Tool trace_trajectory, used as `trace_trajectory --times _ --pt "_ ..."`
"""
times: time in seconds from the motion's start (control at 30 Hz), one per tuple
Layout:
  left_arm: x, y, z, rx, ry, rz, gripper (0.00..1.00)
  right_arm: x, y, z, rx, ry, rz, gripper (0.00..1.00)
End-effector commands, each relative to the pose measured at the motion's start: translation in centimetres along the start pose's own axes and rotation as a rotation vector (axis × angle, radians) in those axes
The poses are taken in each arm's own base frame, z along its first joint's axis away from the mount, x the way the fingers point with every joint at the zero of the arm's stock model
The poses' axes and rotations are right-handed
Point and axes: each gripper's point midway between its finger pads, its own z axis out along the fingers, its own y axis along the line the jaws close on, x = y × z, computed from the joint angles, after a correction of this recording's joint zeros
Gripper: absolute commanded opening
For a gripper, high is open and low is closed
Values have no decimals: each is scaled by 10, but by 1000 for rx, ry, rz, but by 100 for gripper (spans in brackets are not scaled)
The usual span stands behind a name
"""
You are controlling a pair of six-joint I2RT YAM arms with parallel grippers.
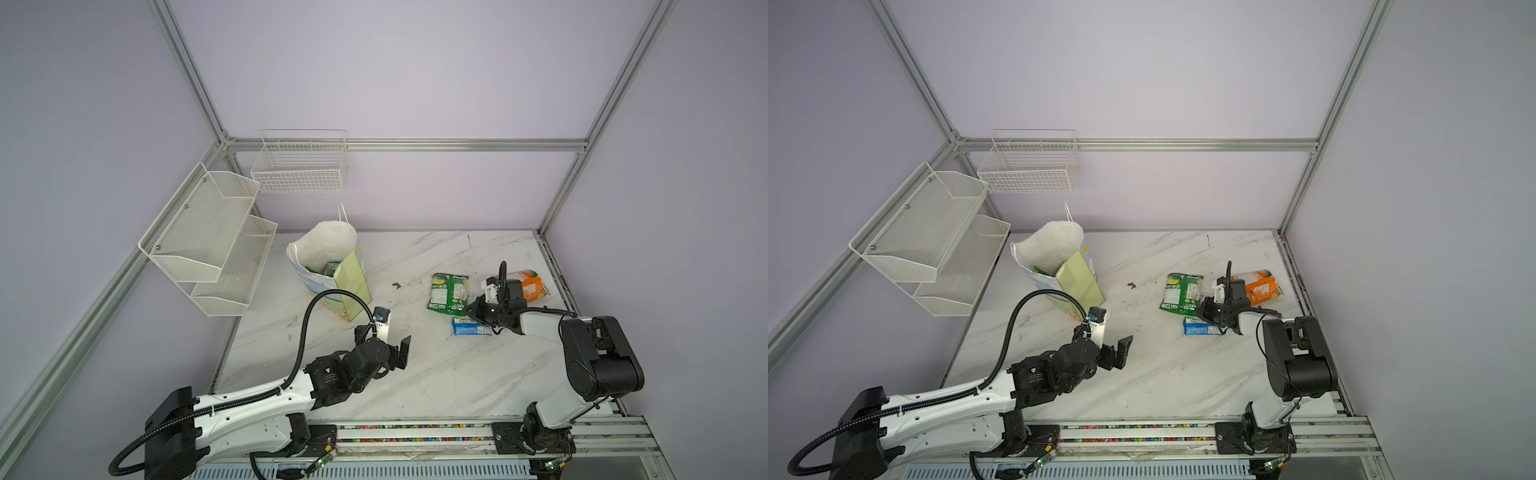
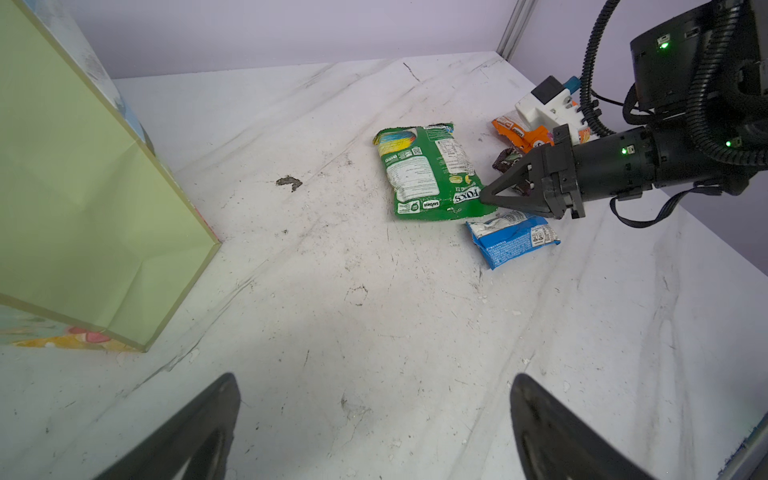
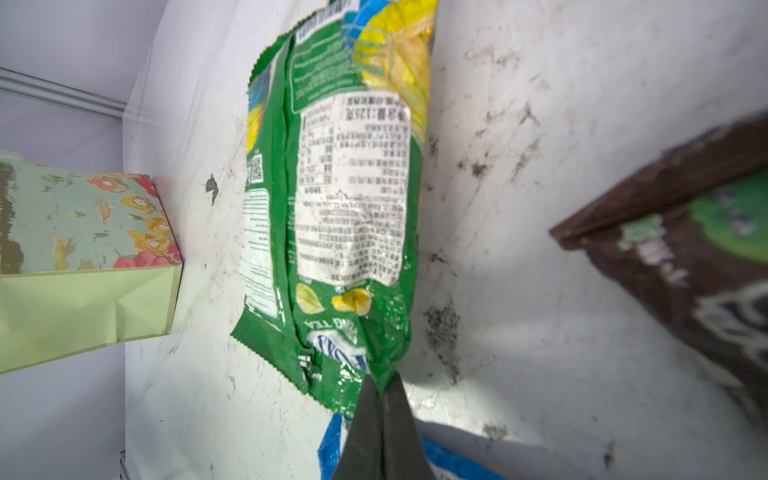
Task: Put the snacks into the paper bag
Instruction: 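Lower the right gripper onto the green Fox's chips bag's edge and close, then lift the green chips bag with the right gripper toward the paper bag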
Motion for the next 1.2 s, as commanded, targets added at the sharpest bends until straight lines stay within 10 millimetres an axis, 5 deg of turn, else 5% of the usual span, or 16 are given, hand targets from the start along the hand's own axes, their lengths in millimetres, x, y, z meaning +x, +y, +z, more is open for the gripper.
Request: trace_trajectory --times 0.0,0.3,0.6,1.17 --pt "11 11 -1 -24 -7 -18 100 -16 16 -16 -4 -45 -45 0" --pt "13 6 4 -25 12 4 100 -51 49 -60 118 -170 -169 0" --pt "18 6 7 -31 25 15 100 -85 116 -110 176 -313 -326 0" --pt "22 12 5 -38 24 9 100 -91 210 -136 224 -407 -536 0"
